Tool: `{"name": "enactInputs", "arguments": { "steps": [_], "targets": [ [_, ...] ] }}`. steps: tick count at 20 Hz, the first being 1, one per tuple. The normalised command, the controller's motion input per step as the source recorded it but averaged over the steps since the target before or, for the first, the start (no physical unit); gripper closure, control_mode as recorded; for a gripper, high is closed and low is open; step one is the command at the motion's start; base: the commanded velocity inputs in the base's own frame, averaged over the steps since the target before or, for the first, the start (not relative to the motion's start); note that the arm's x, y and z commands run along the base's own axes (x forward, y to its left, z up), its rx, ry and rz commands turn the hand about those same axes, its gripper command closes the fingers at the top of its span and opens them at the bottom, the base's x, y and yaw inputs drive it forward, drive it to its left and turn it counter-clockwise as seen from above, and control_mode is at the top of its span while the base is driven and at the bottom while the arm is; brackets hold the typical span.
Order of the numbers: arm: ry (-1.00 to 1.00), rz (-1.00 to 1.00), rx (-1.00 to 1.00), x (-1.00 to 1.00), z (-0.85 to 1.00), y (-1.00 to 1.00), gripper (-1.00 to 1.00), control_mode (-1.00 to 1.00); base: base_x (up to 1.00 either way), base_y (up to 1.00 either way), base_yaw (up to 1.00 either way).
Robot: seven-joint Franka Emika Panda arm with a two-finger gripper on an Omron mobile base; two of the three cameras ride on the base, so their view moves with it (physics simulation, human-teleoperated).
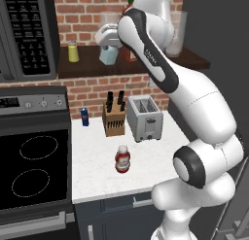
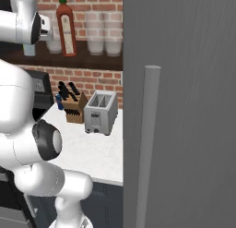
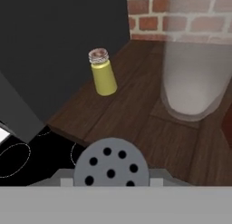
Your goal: Put the shaker and condiment bottle from the counter next to their counterparts in the cabinet.
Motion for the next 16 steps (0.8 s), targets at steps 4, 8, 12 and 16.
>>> {"name": "enactInputs", "arguments": {
  "steps": [4,8,12,16],
  "targets": [
    [0.0,-0.08,-0.01,0.23,0.0,0.14,1.0,-1.0,0.0,0.0,0.0],
    [0.0,-0.09,-0.01,0.19,0.0,0.21,1.0,-1.0,0.0,0.0,0.0],
    [0.0,-0.06,-0.02,0.13,0.0,0.32,1.0,-1.0,0.0,0.0,0.0],
    [0.0,-0.02,0.0,0.05,0.0,0.14,1.0,-1.0,0.0,0.0,0.0]
  ]
}}
